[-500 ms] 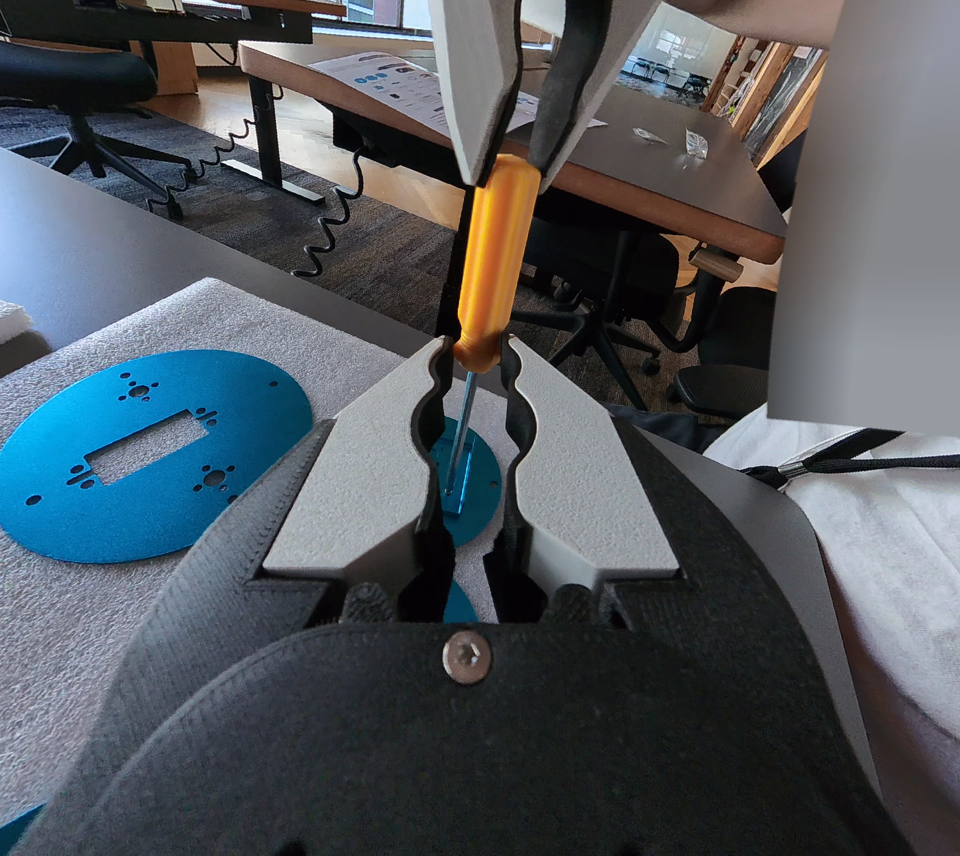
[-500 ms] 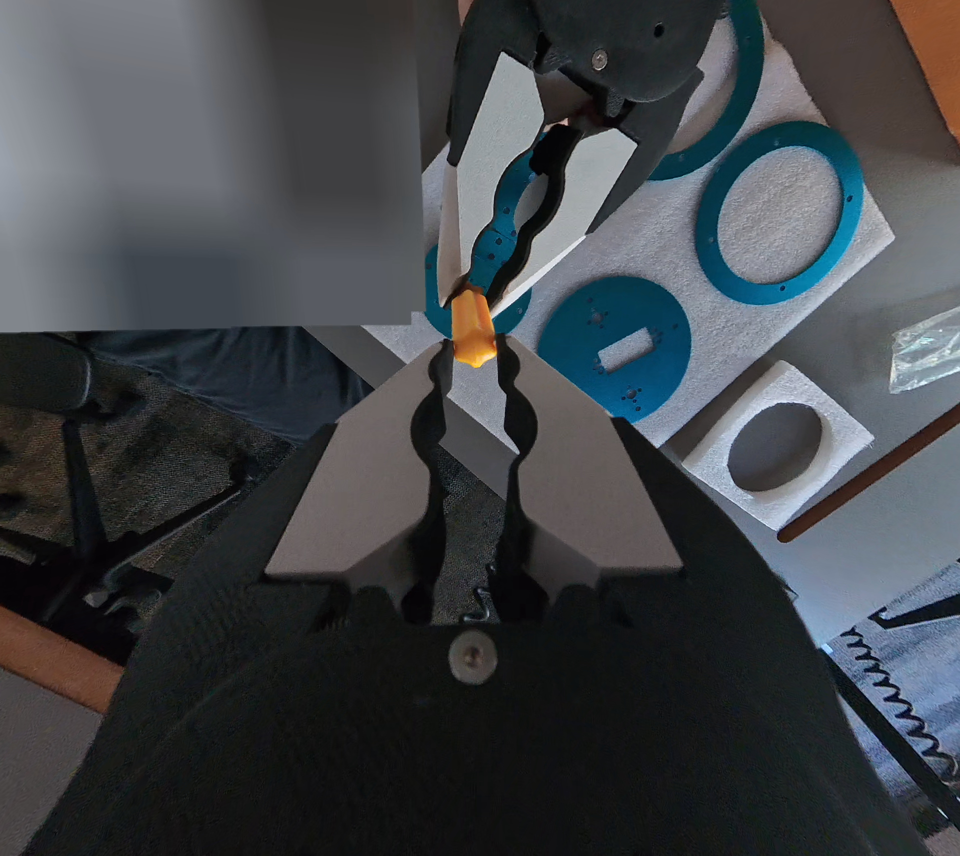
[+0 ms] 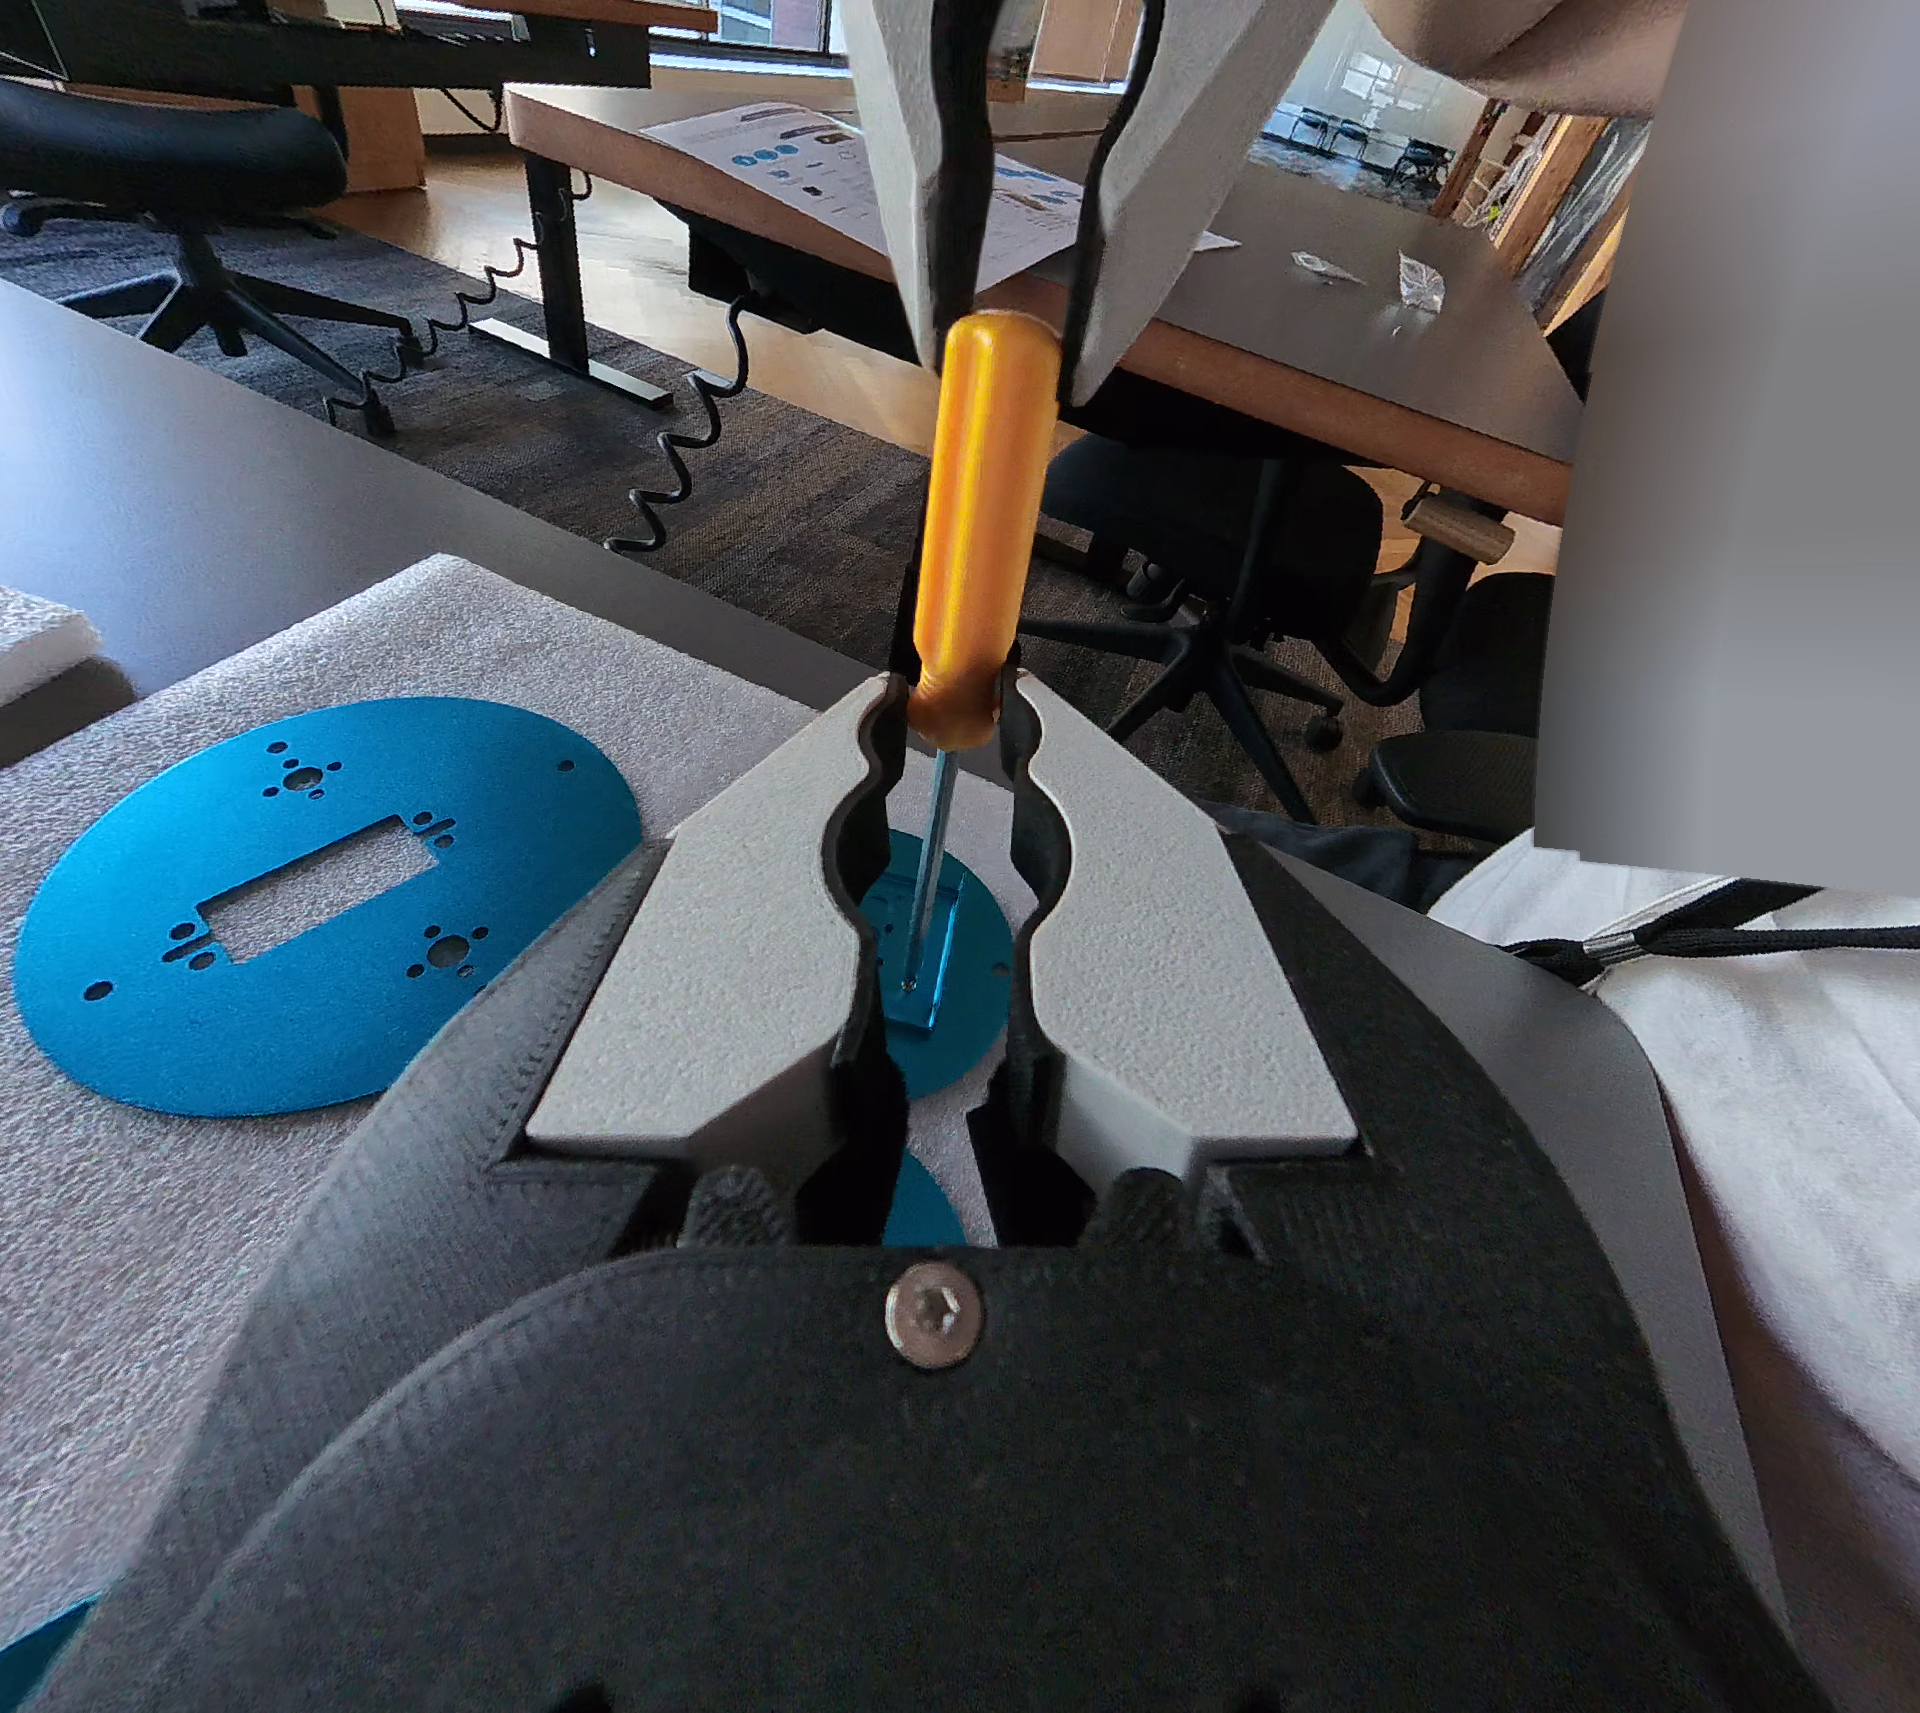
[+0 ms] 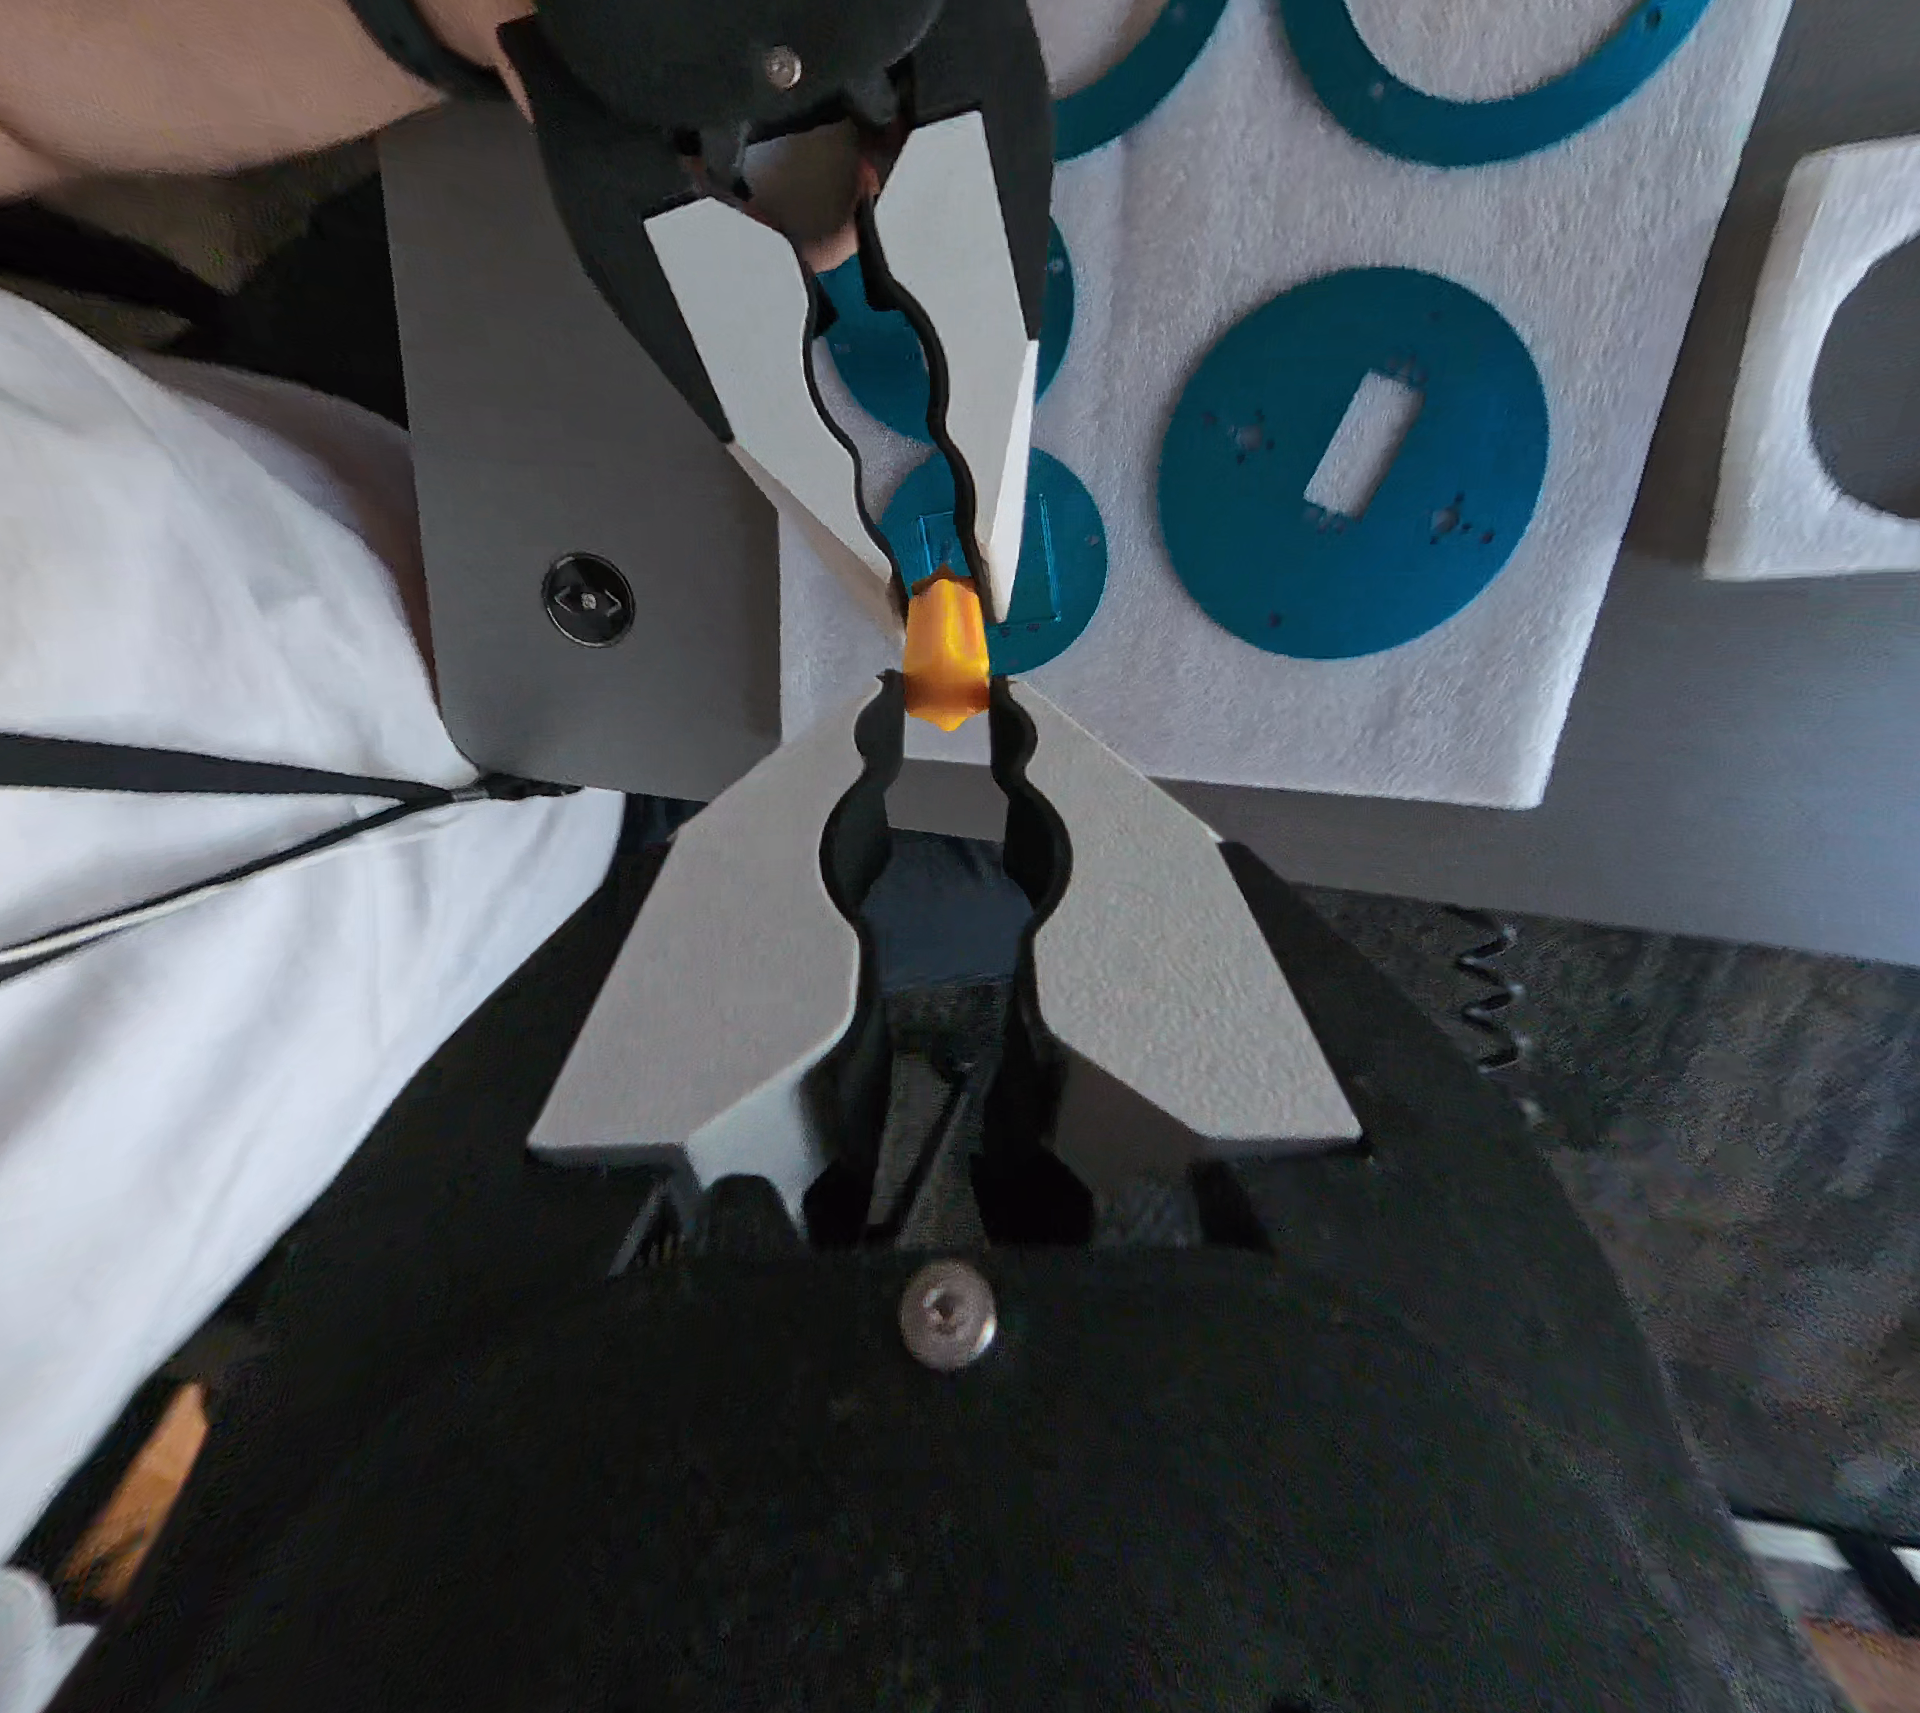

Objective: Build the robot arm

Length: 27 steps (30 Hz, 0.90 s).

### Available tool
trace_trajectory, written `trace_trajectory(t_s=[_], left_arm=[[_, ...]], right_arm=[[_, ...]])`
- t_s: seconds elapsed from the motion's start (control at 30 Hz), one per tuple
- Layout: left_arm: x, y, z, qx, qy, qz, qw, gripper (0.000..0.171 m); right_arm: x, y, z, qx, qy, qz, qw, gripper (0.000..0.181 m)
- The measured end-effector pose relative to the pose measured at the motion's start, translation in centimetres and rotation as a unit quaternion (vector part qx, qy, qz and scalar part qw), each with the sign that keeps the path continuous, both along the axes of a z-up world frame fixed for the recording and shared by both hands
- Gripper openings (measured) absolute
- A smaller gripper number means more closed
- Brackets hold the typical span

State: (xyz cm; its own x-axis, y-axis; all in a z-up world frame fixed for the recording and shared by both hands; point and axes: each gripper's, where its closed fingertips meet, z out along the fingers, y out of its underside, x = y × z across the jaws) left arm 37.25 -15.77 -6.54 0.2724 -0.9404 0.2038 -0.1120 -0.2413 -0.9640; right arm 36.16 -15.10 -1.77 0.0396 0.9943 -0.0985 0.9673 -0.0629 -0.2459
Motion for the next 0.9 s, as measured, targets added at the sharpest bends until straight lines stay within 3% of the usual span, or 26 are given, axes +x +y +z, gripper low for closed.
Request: trace_trajectory(t_s=[0.1, 0.2, 0.33, 0.47, 0.6, 0.7, 0.8, 0.9], left_arm=[[0.1, -0.3, 0.0, 0.003, 0.0, -0.008, 1.0, 0.016], [0.1, -0.3, 0.0, 0.004, 0.0, -0.007, 1.0, 0.016], [0.1, -0.3, 0.0, 0.002, -0.001, -0.008, 1.0, 0.016], [0.1, -0.3, 0.0, 0.001, -0.001, -0.008, 1.0, 0.016], [0.1, -0.2, 0.0, -0.001, -0.002, -0.008, 1.0, 0.016], [0.1, -0.2, 0.0, -0.003, -0.002, -0.007, 1.0, 0.016], [0.0, 0.0, 0.0, 0.0, -0.001, -0.001, 1.0, 0.017], [0.0, 0.1, -0.1, 0.004, 0.003, 0.003, 1.0, 0.016]], right_arm=[[0.2, -0.6, 0.0, -0.031, -0.001, 0.006, 1.0, 0.016], [0.5, 0.2, 0.1, 0.014, -0.006, 0.095, 0.995, 0.03], [0.5, 0.4, 0.2, 0.093, 0.019, 0.264, 0.96, 0.032], [0.1, -0.5, 0.2, 0.084, 0.038, 0.304, 0.948, 0.021], [0.1, -0.6, 0.2, 0.07, 0.038, 0.303, 0.95, 0.017], [0.0, -0.4, 0.1, 0.061, 0.028, 0.265, 0.962, 0.017], [0.3, -0.1, 0.1, 0.053, -0.001, 0.191, 0.98, 0.016], [0.2, 0.1, 0.1, 0.038, -0.014, 0.076, 0.996, 0.016]])
